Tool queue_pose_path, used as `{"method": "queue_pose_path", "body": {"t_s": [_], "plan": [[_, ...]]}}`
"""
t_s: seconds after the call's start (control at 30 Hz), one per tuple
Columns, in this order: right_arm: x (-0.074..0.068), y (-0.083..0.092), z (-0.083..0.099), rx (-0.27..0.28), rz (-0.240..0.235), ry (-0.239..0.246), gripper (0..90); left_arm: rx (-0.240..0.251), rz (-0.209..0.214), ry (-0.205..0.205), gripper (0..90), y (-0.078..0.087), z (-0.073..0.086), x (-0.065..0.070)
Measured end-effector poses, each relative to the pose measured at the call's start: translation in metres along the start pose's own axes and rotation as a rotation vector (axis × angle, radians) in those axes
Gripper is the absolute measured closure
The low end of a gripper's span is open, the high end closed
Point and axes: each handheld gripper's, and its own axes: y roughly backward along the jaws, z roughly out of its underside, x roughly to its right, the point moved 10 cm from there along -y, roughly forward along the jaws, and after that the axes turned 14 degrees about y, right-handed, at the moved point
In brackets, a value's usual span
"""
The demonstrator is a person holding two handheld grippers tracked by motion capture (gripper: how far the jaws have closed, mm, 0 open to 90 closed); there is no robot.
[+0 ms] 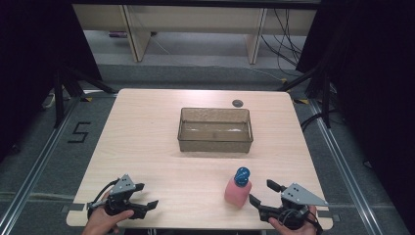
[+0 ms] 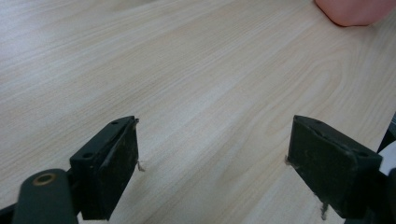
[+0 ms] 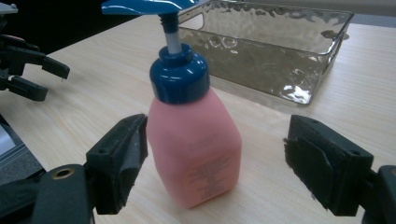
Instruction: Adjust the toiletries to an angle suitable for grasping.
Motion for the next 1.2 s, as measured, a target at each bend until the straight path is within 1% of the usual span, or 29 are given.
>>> {"method": "queue_pose_path", "body": {"t_s": [0.03, 0.07, 0.1, 0.13, 0.17, 0.2, 0.27, 0.3, 0.33, 0.37, 0.43, 0.47, 0.5, 0.53, 0.57, 0.6, 0.63, 0.67, 0.73, 0.77, 0.87, 0.9, 0.97, 1.0, 1.03, 1.1, 1.13, 1.17, 1.2], "plan": [[-0.003, 0.0, -0.001, -0.007, -0.009, -0.024, 22.0, -0.002, -0.001, 0.001, 15.6, 0.0, 0.0, 0.0], [-0.003, -0.001, -0.001, -0.005, -0.012, -0.011, 22.3, -0.003, -0.004, 0.001, 15.6, 0.0, 0.0, -0.001], [-0.005, -0.003, -0.003, 0.005, -0.01, -0.021, 22.4, -0.003, -0.004, 0.001, 15.6, 0.0, 0.0, -0.001], [-0.004, -0.002, -0.003, -0.004, -0.014, -0.006, 22.6, -0.003, -0.004, 0.002, 15.6, 0.0, 0.0, -0.001], [-0.008, -0.002, -0.003, -0.013, -0.019, -0.033, 22.7, -0.003, -0.004, 0.002, 15.6, 0.0, 0.0, -0.001], [-0.005, -0.005, -0.005, 0.006, -0.01, 0.006, 23.0, -0.004, -0.004, 0.003, 15.6, 0.0, 0.0, -0.001], [-0.008, -0.004, -0.004, -0.013, -0.021, 0.006, 23.6, -0.006, -0.003, 0.0, 15.6, 0.0, 0.0, -0.001], [-0.007, -0.006, -0.005, -0.008, -0.014, 0.027, 23.7, -0.006, -0.002, -0.002, 15.6, 0.0, 0.0, -0.001], [-0.011, -0.006, -0.005, -0.019, -0.026, 0.002, 23.7, -0.017, -0.001, -0.006, 15.6, 0.0, 0.001, -0.001], [-0.008, -0.006, -0.005, -0.021, -0.018, 0.032, 23.7, -0.013, 0.002, -0.001, 15.6, 0.0, 0.001, 0.0], [-0.01, -0.008, -0.006, -0.019, -0.024, 0.015, 23.7, -0.01, 0.003, 0.005, 15.6, 0.0, 0.001, 0.0], [-0.01, -0.009, -0.007, -0.011, -0.023, 0.027, 23.7, -0.01, 0.003, 0.005, 15.6, 0.0, 0.001, 0.0], [-0.012, -0.009, -0.009, -0.012, -0.029, 0.015, 23.7, -0.01, 0.004, 0.003, 15.6, -0.001, 0.001, 0.0], [-0.013, -0.01, -0.01, -0.002, -0.025, 0.009, 23.8, -0.028, -0.006, -0.014, 15.6, 0.0, 0.002, -0.002], [-0.011, -0.01, -0.011, -0.008, -0.027, 0.035, 24.0, -0.014, 0.004, -0.003, 15.6, -0.001, 0.001, 0.001], [-0.011, -0.011, -0.012, 0.001, -0.022, 0.045, 24.1, -0.011, 0.006, -0.002, 15.6, -0.001, 0.001, 0.001], [-0.011, -0.011, -0.012, -0.009, -0.026, 0.042, 24.1, -0.011, 0.006, -0.001, 15.6, -0.001, 0.001, 0.001], [-0.01, -0.012, -0.013, -0.002, -0.018, 0.059, 24.1, -0.01, 0.006, 0.002, 15.6, -0.001, 0.001, 0.001], [-0.01, -0.013, -0.014, -0.01, -0.023, 0.058, 24.1, -0.014, 0.0, -0.006, 15.6, -0.001, 0.001, -0.001], [-0.012, -0.013, -0.014, -0.013, -0.031, 0.045, 24.1, -0.002, 0.002, 0.008, 15.6, -0.002, 0.0, 0.0], [-0.013, -0.014, -0.015, -0.015, -0.037, 0.043, 24.1, -0.009, -0.002, 0.007, 15.6, -0.003, 0.0, 0.0], [-0.011, -0.017, -0.018, 0.003, -0.032, 0.06, 24.1, -0.024, 0.002, -0.001, 15.6, -0.003, 0.001, 0.0], [-0.009, -0.018, -0.018, -0.002, -0.029, 0.078, 24.1, -0.015, -0.005, 0.003, 15.6, -0.003, 0.001, 0.0], [-0.009, -0.018, -0.018, -0.002, -0.029, 0.078, 24.1, -0.015, -0.005, 0.003, 15.6, -0.003, 0.001, 0.0], [-0.011, -0.019, -0.018, -0.019, -0.035, 0.053, 24.1, -0.018, 0.001, 0.005, 15.6, -0.003, 0.001, 0.0], [-0.009, -0.021, -0.02, -0.01, -0.035, 0.081, 24.1, -0.017, 0.001, 0.006, 15.6, -0.004, 0.001, 0.0], [-0.011, -0.022, -0.02, -0.015, -0.041, 0.062, 24.0, -0.017, 0.001, 0.006, 15.6, -0.004, 0.001, 0.0], [-0.009, -0.023, -0.021, -0.013, -0.042, 0.086, 24.0, -0.011, 0.0, 0.011, 15.6, -0.005, 0.0, 0.0], [-0.01, -0.024, -0.022, -0.015, -0.045, 0.078, 24.0, -0.036, -0.013, -0.019, 15.6, -0.004, 0.002, -0.002]]}}
